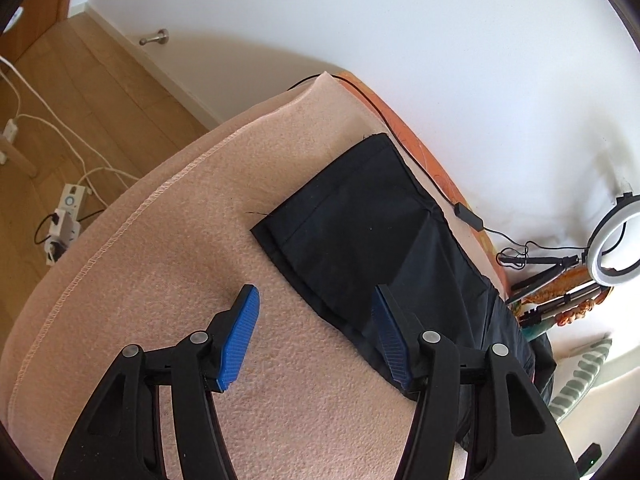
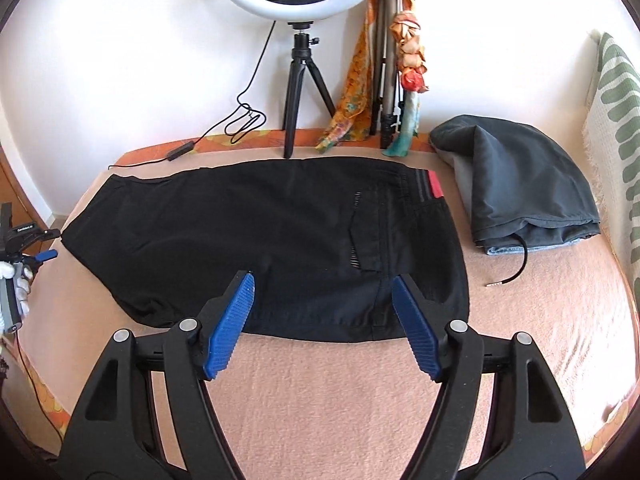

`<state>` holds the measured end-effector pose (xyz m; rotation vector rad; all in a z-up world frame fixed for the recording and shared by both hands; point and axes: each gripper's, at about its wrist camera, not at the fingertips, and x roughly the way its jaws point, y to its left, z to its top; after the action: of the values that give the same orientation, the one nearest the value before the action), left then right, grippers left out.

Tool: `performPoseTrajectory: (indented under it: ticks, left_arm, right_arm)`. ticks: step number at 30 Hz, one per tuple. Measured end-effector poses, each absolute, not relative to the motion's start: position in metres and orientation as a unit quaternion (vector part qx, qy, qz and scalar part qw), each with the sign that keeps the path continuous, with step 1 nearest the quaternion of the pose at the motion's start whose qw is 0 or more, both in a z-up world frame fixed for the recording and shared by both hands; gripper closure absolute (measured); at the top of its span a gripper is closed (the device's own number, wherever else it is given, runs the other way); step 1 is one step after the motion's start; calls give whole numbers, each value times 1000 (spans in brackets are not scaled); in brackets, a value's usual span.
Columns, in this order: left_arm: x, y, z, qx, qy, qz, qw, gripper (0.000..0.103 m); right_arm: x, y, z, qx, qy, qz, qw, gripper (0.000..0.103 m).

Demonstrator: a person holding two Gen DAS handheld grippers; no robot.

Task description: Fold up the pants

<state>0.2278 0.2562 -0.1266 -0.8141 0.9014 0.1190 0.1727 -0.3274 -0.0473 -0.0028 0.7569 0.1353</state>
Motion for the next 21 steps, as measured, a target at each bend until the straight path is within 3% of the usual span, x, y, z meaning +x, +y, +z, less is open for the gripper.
performPoseTrajectory:
  ticks: [14,21]
  left_arm:
    - [245,262,-132,-407,366,61,835,46]
    - [247,245,-133,-399,367,31,840,54]
  right_arm:
    - [196,-319,-57,44,388,94,916,29]
    - [201,-308,-67,44,401,102,909,29]
